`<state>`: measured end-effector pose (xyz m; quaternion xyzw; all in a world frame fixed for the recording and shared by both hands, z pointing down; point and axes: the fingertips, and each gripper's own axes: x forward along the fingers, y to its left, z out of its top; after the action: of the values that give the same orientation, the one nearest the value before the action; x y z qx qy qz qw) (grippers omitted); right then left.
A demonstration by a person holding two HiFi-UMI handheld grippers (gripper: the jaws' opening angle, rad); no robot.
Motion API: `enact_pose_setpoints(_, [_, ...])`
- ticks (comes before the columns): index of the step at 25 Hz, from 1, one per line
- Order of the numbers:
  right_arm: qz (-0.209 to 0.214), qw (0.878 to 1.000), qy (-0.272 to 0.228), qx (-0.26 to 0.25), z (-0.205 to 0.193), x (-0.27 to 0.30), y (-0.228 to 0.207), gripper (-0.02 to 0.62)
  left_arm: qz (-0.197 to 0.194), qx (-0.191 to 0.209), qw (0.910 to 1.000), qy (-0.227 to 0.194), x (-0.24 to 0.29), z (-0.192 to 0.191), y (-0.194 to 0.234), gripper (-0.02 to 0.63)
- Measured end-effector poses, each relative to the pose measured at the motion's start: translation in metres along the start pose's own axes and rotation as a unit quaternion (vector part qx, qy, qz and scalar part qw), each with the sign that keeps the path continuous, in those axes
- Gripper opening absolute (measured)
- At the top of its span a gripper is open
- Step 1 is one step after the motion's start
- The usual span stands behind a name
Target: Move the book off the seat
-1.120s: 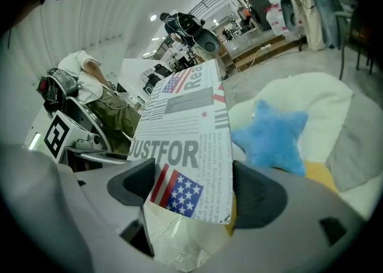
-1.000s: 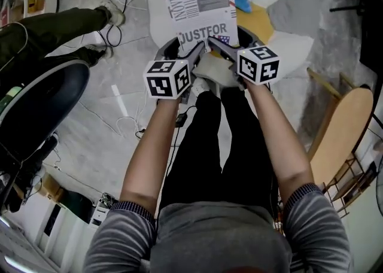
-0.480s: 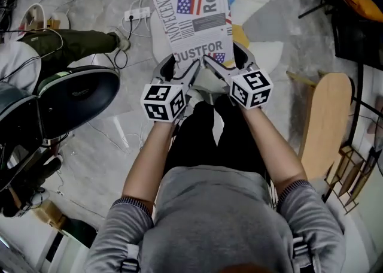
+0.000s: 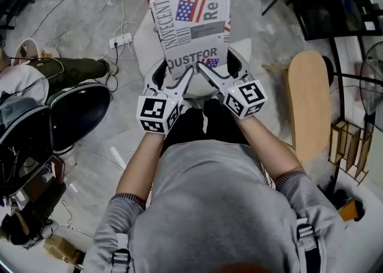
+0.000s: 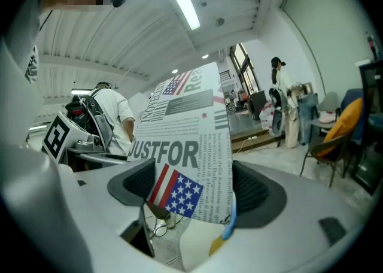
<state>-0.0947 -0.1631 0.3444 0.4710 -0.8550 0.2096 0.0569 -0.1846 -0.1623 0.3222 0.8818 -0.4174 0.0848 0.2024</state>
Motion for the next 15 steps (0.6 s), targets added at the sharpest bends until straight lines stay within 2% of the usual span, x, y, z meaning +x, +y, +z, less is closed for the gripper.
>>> enact_pose_setpoints(4, [-0.028, 0.998, -0.048, -0.016, 0.025, -0.023, 0.006, 0.419, -0.044, 0.045, 0.9975, -0.032, -0.008, 0.028, -0.02, 0.322])
enact_pose_setpoints(10, [-0.084, 0.989, -0.108, -0.065, 0.068, -0.103, -0.022, 0.416, -0.107, 0.106, 0.987, -0.057, 0.009, 0.065, -0.103, 0.322])
enact_pose_setpoints(15, [-0.135, 0.977, -0.133, -0.098, 0.079, -0.138, -0.027, 0.411, -0.16, 0.123, 0.9767, -0.072, 0.014, 0.074, -0.134, 0.321])
